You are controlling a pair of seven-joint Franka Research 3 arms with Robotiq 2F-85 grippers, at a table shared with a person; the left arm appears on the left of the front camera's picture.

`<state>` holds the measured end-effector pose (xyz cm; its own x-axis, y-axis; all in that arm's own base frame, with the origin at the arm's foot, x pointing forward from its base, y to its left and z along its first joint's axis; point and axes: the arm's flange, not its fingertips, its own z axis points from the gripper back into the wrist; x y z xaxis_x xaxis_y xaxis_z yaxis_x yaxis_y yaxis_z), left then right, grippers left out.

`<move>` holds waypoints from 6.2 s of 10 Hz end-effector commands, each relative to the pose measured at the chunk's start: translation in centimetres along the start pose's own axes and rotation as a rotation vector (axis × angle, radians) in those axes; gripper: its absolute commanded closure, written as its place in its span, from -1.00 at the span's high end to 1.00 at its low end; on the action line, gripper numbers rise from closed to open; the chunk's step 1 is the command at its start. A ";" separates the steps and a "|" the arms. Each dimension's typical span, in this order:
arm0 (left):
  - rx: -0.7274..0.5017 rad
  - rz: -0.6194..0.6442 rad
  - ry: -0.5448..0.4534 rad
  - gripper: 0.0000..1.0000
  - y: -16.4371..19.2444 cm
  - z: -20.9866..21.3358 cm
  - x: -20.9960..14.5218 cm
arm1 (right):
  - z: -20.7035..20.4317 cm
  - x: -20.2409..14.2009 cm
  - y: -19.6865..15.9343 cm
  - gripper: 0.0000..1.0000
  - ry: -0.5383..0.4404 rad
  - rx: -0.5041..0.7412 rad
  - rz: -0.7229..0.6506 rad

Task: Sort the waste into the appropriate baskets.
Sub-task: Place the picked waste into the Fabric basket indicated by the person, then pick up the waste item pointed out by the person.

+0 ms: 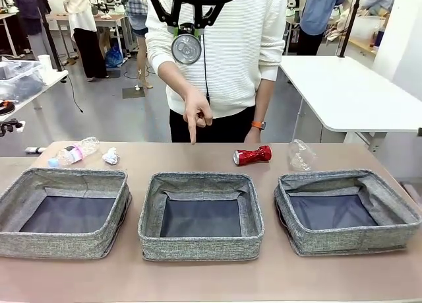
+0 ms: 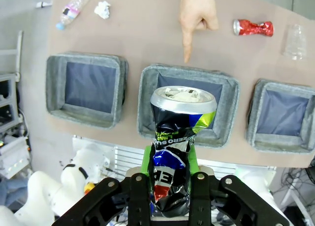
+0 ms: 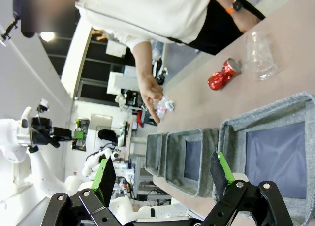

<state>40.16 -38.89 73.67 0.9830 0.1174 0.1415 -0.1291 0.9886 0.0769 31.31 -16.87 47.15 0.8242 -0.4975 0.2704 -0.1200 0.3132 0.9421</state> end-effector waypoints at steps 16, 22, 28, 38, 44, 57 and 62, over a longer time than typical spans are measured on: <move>-0.114 -0.104 0.107 1.00 -3.5 -28.1 -7.2 | -0.2 0.2 0.0 1.00 -0.016 0.023 0.026; -0.302 -0.222 0.149 1.00 1.4 -24.7 -6.5 | -0.2 0.2 0.0 1.00 -0.016 0.023 0.026; -1.150 -0.190 0.135 1.00 35.3 -26.1 -6.1 | -0.2 0.2 0.0 1.00 -0.016 0.023 0.026; -1.351 0.107 0.109 1.00 49.3 -32.6 -10.1 | -0.2 0.2 0.0 1.00 -0.016 0.023 0.026; -1.351 0.107 0.109 1.00 49.3 -32.6 -10.1 | -0.2 0.2 0.0 1.00 -0.016 0.023 0.026; -1.351 0.107 0.109 1.00 49.3 -32.6 -10.1 | -0.2 0.2 0.0 1.00 -0.016 0.023 0.026; -1.351 0.107 0.109 1.00 49.3 -32.6 -10.1 | -19.2 5.6 6.1 1.00 0.574 -0.487 0.774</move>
<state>28.19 11.63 43.48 0.9903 0.1390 0.0078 -0.0351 0.3035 -0.9522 40.92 -2.71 50.80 0.8947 0.0008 0.4467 -0.3393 0.6516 0.6785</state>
